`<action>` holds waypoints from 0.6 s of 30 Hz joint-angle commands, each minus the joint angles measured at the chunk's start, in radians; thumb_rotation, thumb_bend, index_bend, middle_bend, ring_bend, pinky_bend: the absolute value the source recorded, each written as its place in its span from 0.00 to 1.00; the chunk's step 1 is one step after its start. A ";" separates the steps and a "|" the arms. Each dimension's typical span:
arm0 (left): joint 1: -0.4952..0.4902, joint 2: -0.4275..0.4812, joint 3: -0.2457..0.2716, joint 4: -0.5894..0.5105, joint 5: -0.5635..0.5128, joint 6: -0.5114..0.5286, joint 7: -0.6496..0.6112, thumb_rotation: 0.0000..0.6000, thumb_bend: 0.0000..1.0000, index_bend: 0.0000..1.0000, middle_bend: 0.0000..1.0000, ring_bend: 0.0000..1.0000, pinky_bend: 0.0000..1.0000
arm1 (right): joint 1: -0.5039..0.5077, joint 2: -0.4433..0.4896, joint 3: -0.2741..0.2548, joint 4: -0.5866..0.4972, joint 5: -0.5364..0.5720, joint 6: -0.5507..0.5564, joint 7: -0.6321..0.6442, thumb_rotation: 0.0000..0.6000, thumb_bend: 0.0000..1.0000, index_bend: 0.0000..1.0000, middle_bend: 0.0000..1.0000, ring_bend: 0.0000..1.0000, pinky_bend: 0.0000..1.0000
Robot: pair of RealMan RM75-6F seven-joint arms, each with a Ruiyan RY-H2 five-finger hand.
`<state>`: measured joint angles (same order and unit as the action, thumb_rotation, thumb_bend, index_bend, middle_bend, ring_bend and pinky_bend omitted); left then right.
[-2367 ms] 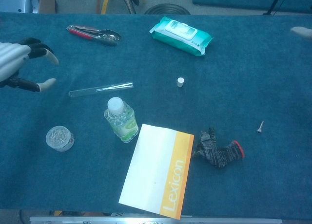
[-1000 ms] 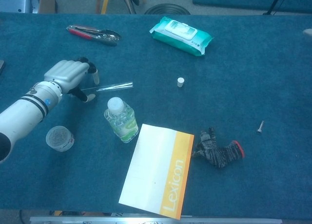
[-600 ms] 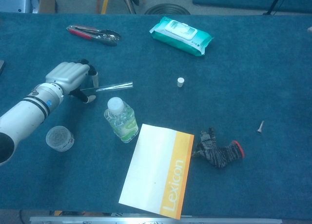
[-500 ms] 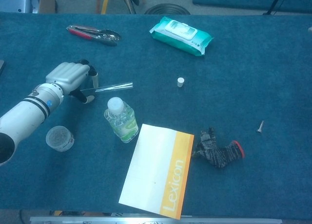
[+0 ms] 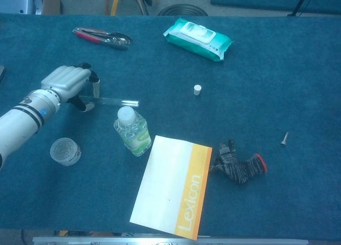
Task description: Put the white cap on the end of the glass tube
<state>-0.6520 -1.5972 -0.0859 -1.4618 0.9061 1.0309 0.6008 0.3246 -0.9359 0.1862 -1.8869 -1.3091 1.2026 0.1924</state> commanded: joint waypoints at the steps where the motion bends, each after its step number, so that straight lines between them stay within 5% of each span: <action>1: 0.010 0.024 0.009 -0.011 0.015 0.003 -0.014 1.00 0.28 0.51 0.26 0.05 0.12 | 0.001 -0.003 0.000 -0.004 0.002 0.001 -0.008 1.00 0.20 0.19 0.24 0.13 0.32; 9: 0.020 0.053 0.018 0.013 0.018 -0.028 -0.053 1.00 0.28 0.51 0.26 0.05 0.12 | 0.000 -0.006 -0.001 -0.017 0.005 0.005 -0.026 1.00 0.20 0.19 0.24 0.13 0.32; 18: -0.003 0.038 0.006 0.006 0.029 -0.055 -0.056 0.95 0.28 0.37 0.20 0.05 0.12 | -0.009 0.000 -0.002 -0.015 0.005 0.014 -0.014 1.00 0.20 0.19 0.24 0.13 0.32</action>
<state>-0.6520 -1.5569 -0.0786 -1.4535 0.9349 0.9772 0.5408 0.3158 -0.9366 0.1846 -1.9026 -1.3038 1.2159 0.1776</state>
